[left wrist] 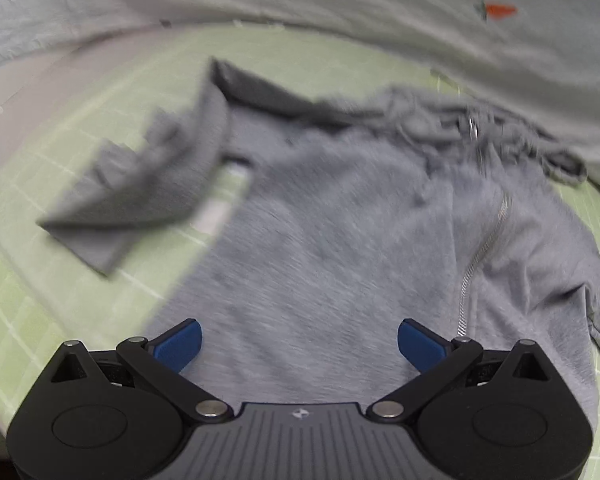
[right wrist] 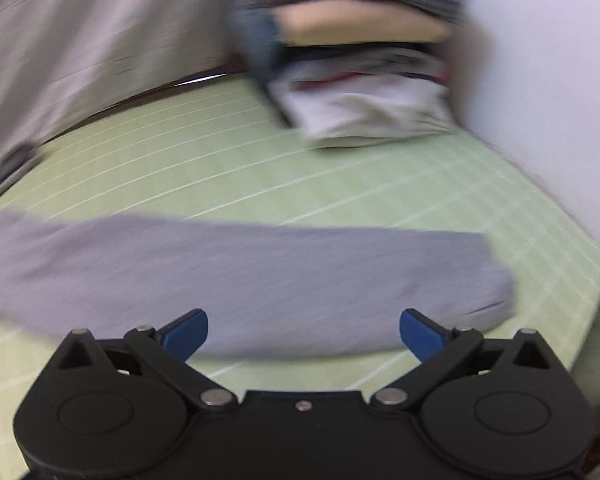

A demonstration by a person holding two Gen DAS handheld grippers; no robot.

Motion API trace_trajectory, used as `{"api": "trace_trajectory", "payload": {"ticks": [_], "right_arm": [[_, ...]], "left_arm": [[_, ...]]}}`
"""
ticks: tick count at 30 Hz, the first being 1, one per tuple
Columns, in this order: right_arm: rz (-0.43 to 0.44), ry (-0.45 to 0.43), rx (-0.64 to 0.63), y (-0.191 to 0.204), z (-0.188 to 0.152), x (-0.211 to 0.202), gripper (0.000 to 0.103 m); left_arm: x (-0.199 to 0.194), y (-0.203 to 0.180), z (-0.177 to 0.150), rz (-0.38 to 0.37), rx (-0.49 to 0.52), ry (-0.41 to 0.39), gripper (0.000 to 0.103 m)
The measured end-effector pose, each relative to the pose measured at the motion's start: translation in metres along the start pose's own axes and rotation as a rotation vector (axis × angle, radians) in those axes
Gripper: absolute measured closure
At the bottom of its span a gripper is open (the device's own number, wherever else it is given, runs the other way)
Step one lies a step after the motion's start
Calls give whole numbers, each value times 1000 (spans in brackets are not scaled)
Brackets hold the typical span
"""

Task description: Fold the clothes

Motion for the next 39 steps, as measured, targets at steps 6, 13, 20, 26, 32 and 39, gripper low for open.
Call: {"api": "trace_trajectory", "payload": {"ticks": [6, 13, 20, 26, 32, 39], "right_arm": [[123, 50, -110, 76, -48, -33, 0], [151, 60, -140, 133, -82, -72, 0], [111, 56, -119, 173, -113, -106, 0], [71, 56, -64, 203, -131, -121, 0], [103, 73, -31, 249, -142, -122, 0], [120, 103, -87, 299, -149, -115, 0]], "left_arm": [[-20, 66, 20, 61, 146, -64, 22], [-1, 118, 41, 7, 250, -39, 49], [31, 125, 48, -52, 411, 0, 48], [42, 119, 49, -195, 493, 23, 70], [31, 168, 94, -278, 296, 7, 101], [11, 284, 188, -192, -109, -225, 94]]}}
Point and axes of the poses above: each gripper's, at about its wrist camera, not at the fingertips, and x roughly the way its jaws point, y to its left, z to its top, the point moved 10 cm from there along x, roughly the way its jaws point, and after that the axes turned 1 degree about x, right-handed, at the moved point
